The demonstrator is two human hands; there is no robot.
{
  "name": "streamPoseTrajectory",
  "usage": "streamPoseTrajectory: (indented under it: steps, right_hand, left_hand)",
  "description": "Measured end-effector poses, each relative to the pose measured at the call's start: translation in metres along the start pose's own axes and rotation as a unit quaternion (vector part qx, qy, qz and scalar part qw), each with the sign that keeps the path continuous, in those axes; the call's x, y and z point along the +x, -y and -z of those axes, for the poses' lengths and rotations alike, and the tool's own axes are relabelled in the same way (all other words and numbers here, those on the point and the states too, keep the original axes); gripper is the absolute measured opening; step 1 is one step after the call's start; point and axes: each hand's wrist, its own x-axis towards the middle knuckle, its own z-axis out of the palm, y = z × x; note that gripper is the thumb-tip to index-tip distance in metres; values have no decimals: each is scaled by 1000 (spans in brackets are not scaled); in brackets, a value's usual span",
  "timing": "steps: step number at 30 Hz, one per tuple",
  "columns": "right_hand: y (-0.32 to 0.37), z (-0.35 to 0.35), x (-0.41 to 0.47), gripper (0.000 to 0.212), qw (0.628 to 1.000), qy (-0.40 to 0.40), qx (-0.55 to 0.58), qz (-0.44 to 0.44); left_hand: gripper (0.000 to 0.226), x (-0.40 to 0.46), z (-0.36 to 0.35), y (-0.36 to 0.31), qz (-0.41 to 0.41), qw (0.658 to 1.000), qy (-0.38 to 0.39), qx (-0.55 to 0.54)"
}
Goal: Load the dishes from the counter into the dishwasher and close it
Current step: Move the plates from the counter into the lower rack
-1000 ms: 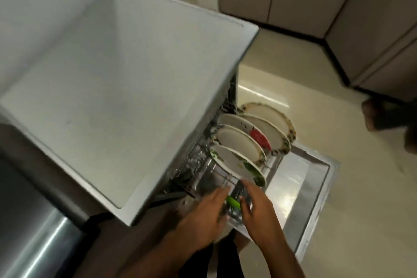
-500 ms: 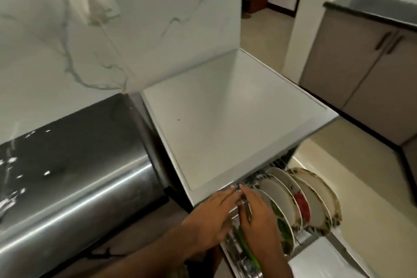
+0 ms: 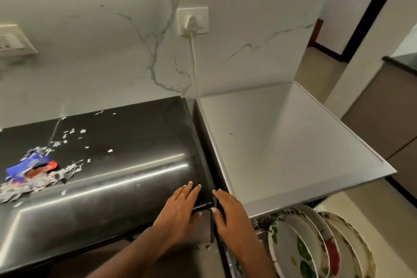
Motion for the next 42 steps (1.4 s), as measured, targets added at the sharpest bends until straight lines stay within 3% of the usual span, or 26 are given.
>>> streamPoseTrajectory:
  steps: [8, 13, 17, 21, 26, 30, 33, 39, 42]
  right_hand:
    - [96, -75, 45, 53, 993, 93, -45, 51]
    - [143, -130, 73, 54, 981, 146, -90, 87]
    - [177, -166, 94, 59, 959, 211, -143, 128]
    - [205, -194, 122, 62, 929, 259, -200, 175]
    - [249, -224, 157, 68, 881, 309, -276, 229]
    - [283, -244, 178, 73, 842, 343, -331, 252]
    - [306, -256, 187, 82, 825, 347, -364, 259]
    - [348, -277, 206, 107, 821, 352, -405, 197]
    - [370, -290, 220, 120, 829, 342, -404, 179]
  left_hand:
    - [75, -43, 33, 126, 88, 996, -16, 19]
    - [85, -76, 48, 187, 186, 982, -9, 16]
    - [82, -99, 60, 223, 167, 986, 1, -13]
    - [72, -110, 63, 238, 176, 983, -41, -47]
    - [79, -134, 68, 261, 304, 948, -58, -75]
    - [93, -154, 74, 280, 435, 892, -60, -105]
    - [96, -159, 75, 287, 459, 881, -51, -103]
    - [64, -159, 86, 311, 456, 884, -88, -47]
    - [41, -156, 100, 344, 478, 856, -159, -117]
